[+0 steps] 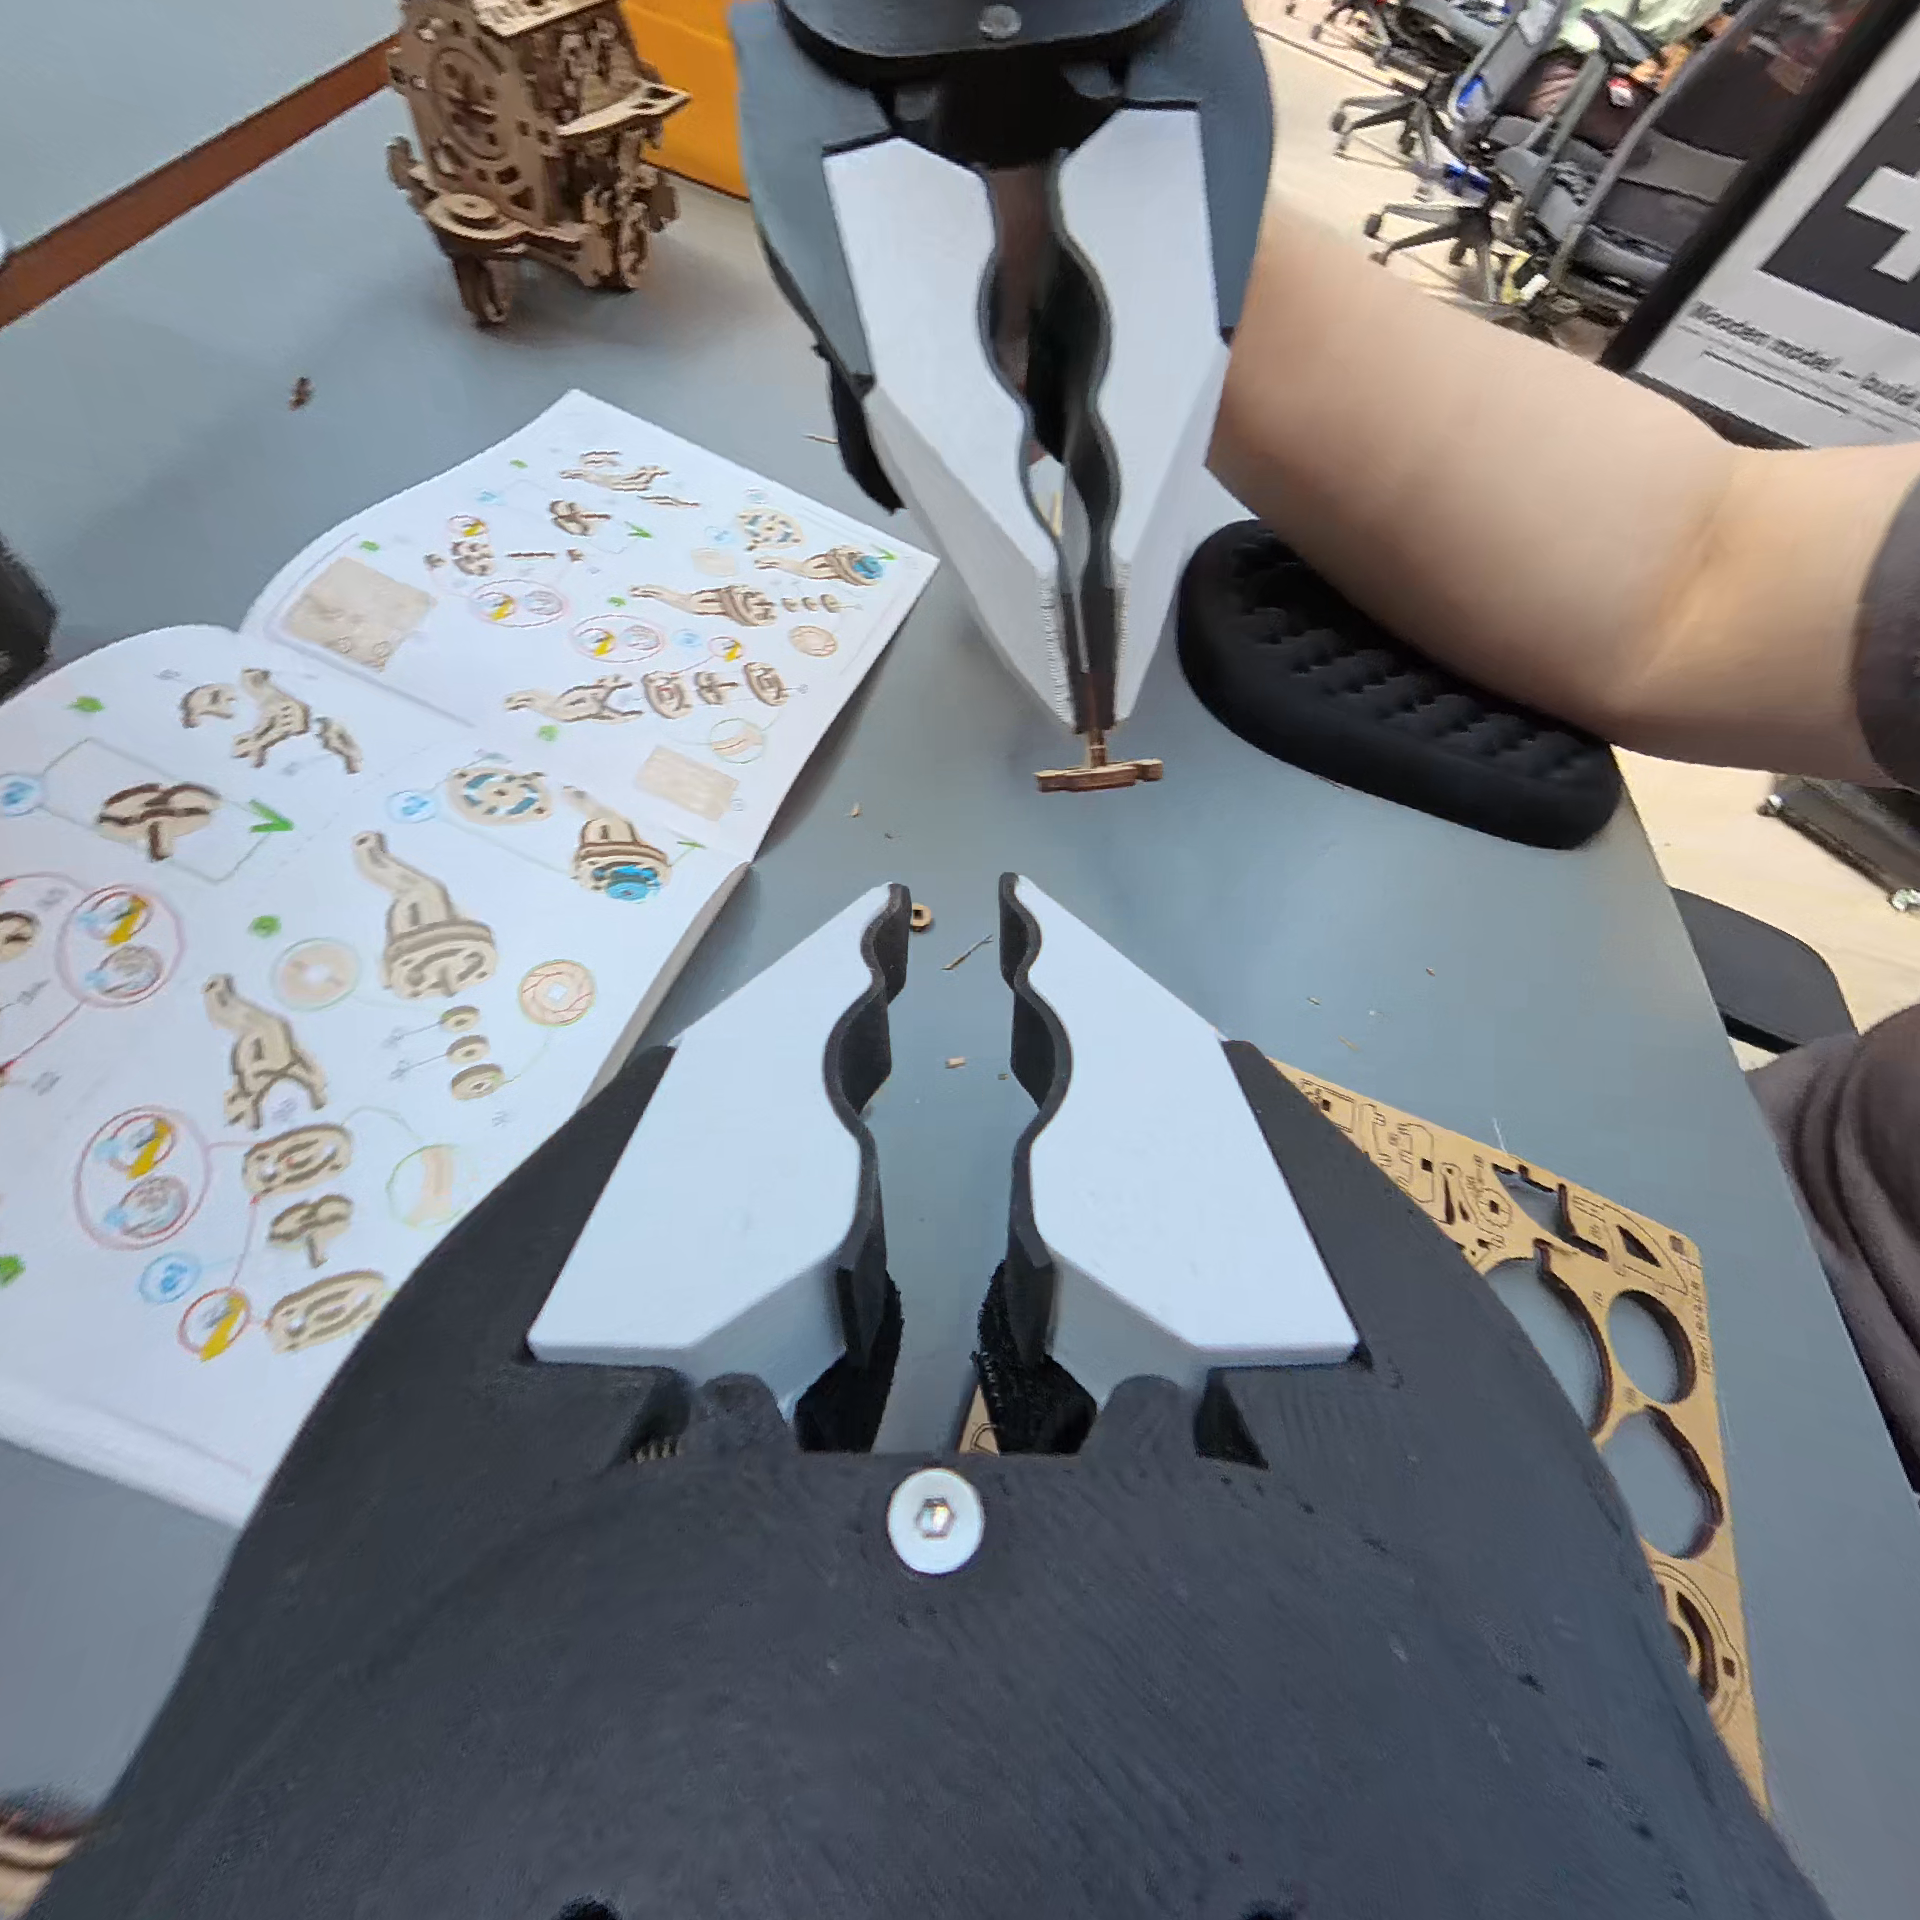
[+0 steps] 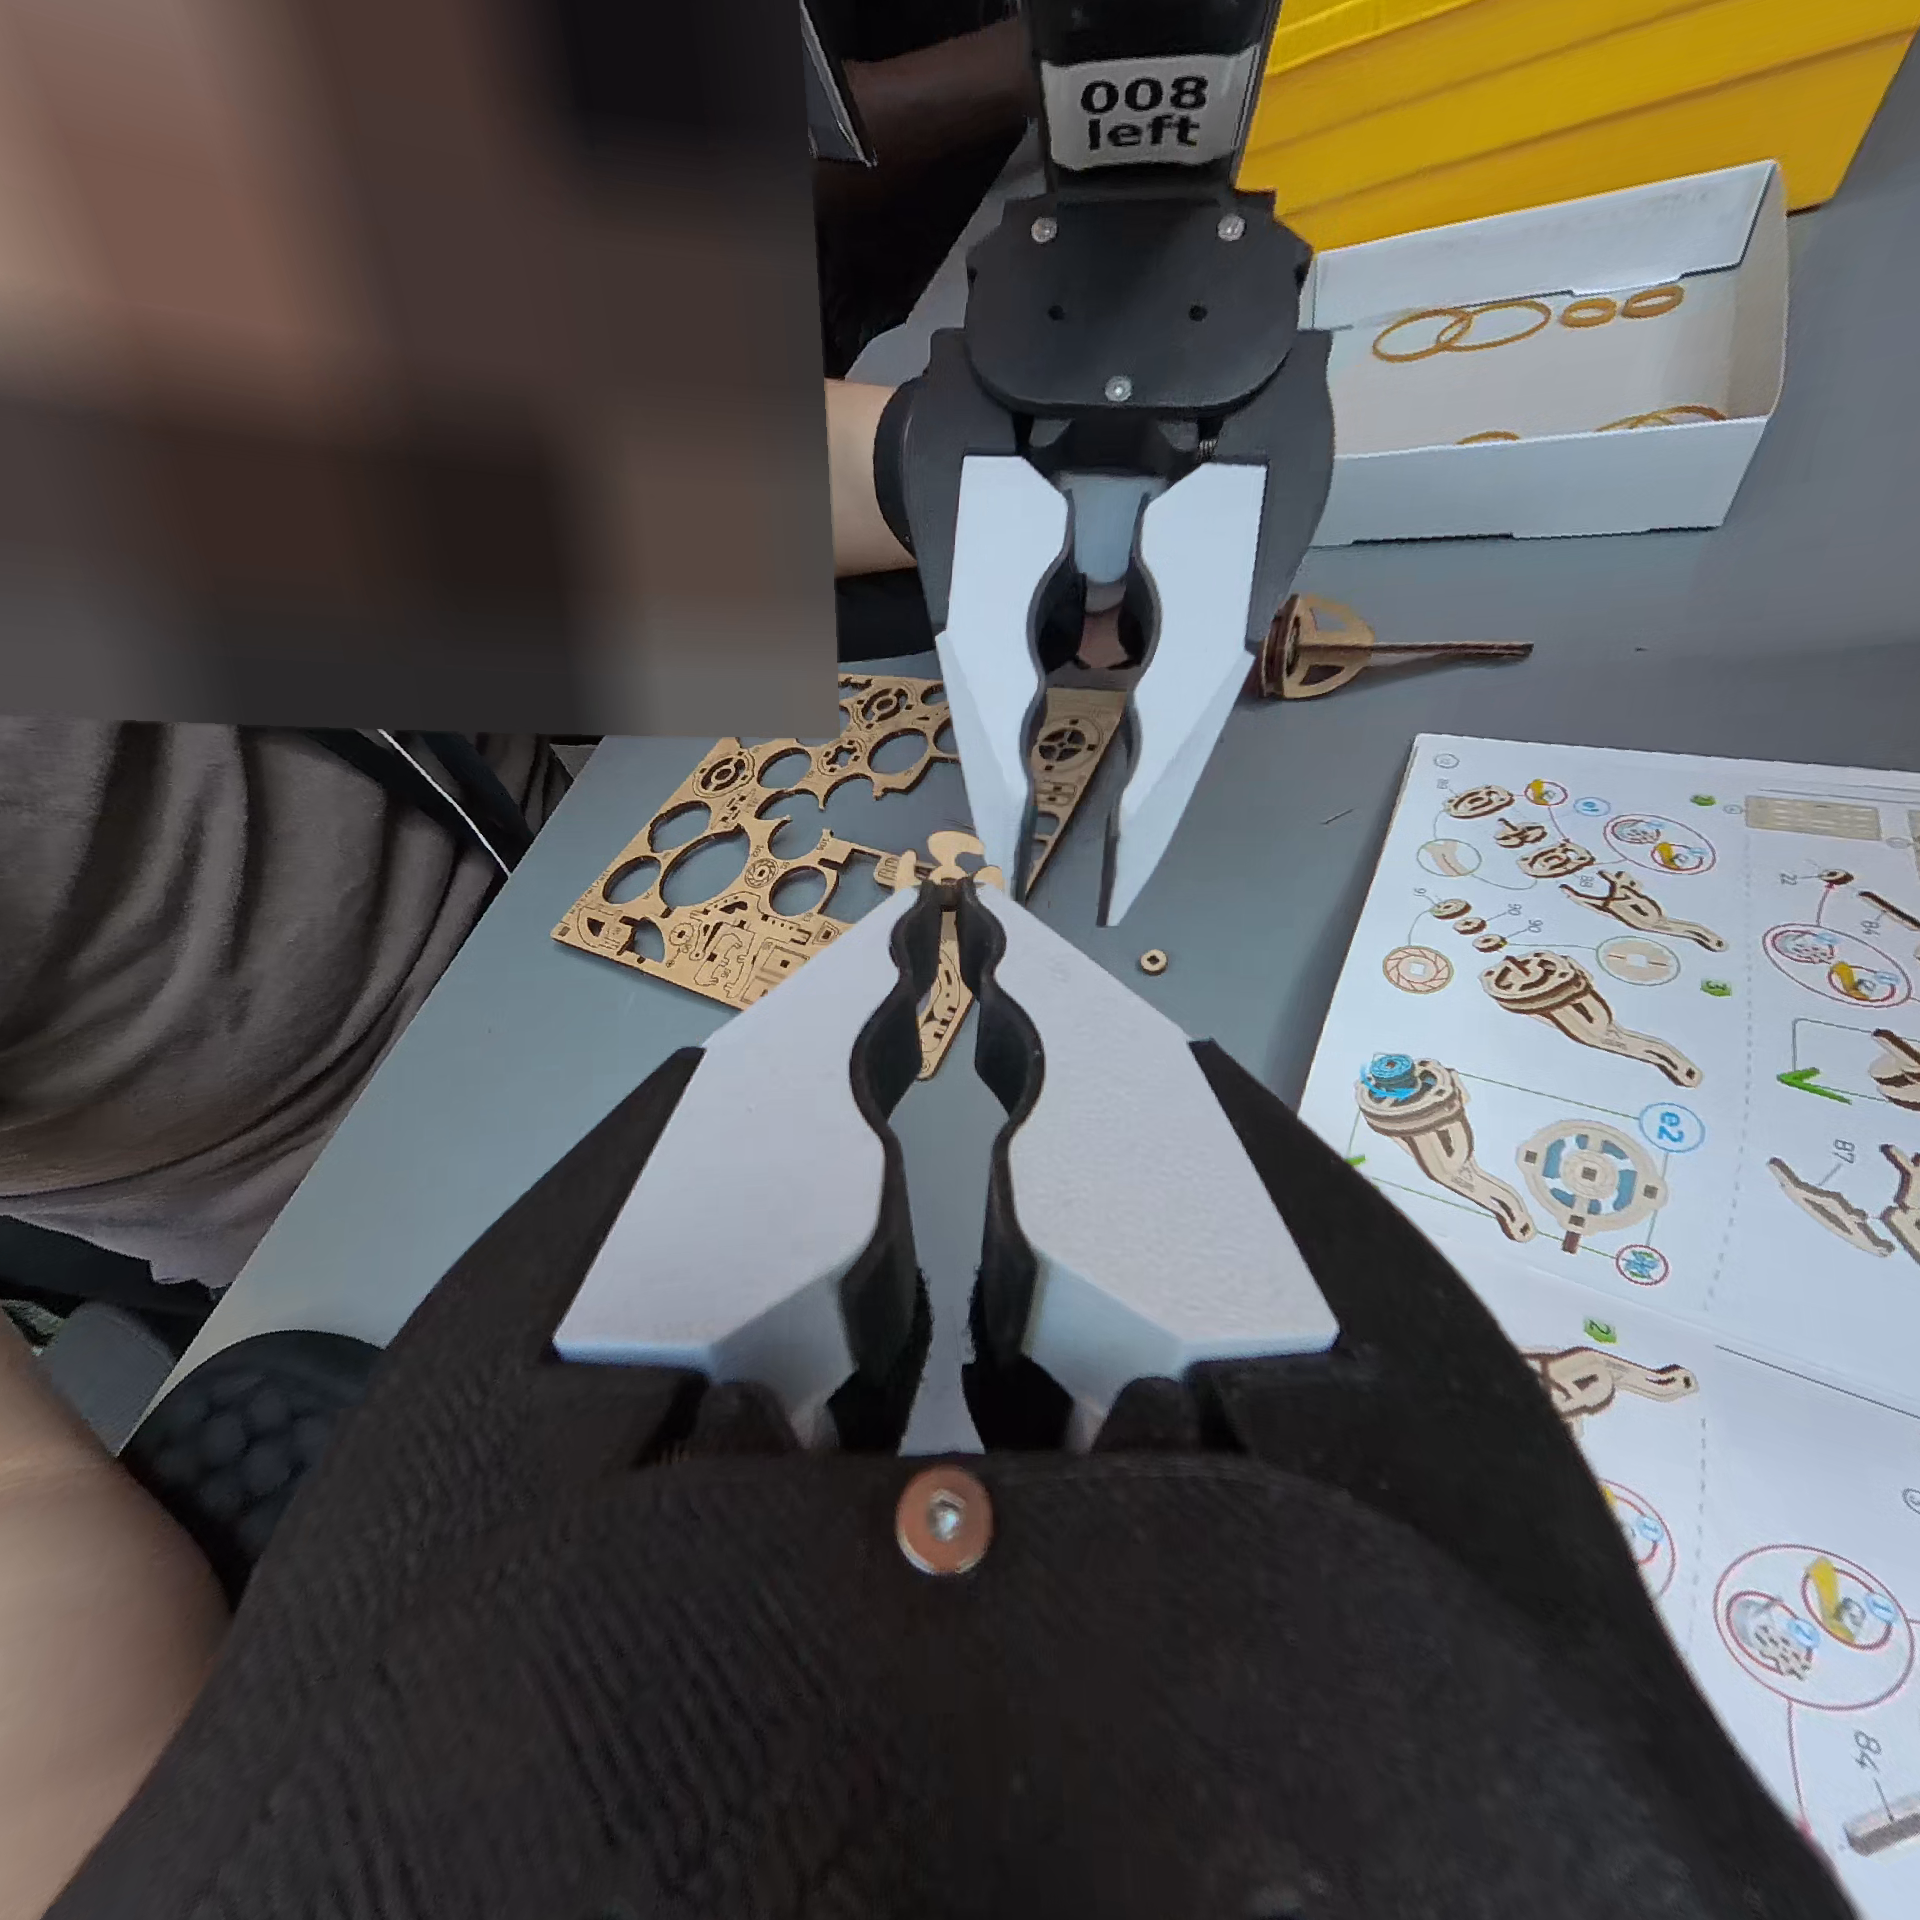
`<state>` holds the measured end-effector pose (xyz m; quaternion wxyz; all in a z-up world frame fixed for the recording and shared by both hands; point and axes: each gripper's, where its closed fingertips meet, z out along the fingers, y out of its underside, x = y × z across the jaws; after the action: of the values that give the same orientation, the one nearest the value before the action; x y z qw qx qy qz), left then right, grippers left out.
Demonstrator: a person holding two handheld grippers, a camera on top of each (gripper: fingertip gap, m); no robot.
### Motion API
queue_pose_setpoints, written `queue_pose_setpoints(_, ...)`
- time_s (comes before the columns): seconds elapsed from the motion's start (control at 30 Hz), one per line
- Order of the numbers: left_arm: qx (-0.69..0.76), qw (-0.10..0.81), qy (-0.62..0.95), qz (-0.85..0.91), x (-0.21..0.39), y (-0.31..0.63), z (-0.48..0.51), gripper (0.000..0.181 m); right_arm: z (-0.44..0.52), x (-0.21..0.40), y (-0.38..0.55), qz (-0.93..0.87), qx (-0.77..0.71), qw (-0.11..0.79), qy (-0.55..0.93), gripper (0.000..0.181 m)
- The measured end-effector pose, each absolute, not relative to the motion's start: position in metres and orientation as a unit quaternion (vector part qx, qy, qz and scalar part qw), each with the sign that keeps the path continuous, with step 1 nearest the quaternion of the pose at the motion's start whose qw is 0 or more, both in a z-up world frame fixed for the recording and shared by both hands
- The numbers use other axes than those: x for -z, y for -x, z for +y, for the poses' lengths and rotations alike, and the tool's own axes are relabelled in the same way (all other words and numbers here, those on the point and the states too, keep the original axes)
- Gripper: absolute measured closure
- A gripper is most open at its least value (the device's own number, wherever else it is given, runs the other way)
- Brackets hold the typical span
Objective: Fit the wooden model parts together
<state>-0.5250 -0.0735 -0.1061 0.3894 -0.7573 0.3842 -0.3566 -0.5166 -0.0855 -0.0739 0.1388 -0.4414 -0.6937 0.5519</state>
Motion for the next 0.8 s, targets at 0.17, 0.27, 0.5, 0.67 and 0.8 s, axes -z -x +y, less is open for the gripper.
queue_pose_setpoints(0.17,0.35,0.394,0.73,0.436,0.103,0.51,-0.089,0.163,-0.092,0.054,0.523,-0.68,-0.582,0.162,0.415,0.179)
queue_pose_setpoints(0.27,0.364,0.393,0.723,0.436,0.101,0.509,-0.092,0.162,-0.09,0.056,0.529,-0.682,-0.566,0.187,0.424,0.18)
queue_pose_setpoints(0.5,0.387,0.428,0.69,0.437,0.08,0.518,-0.094,0.163,-0.076,0.03,0.525,-0.655,-0.447,0.412,0.449,0.179)
queue_pose_setpoints(0.67,0.433,0.487,0.622,0.434,0.034,0.519,-0.109,0.167,-0.107,-0.007,0.509,-0.591,-0.47,0.533,0.382,0.179)
queue_pose_setpoints(0.8,0.497,0.554,0.544,0.388,-0.028,0.526,-0.125,0.168,-0.125,-0.045,0.495,-0.52,-0.541,0.567,0.34,0.179)
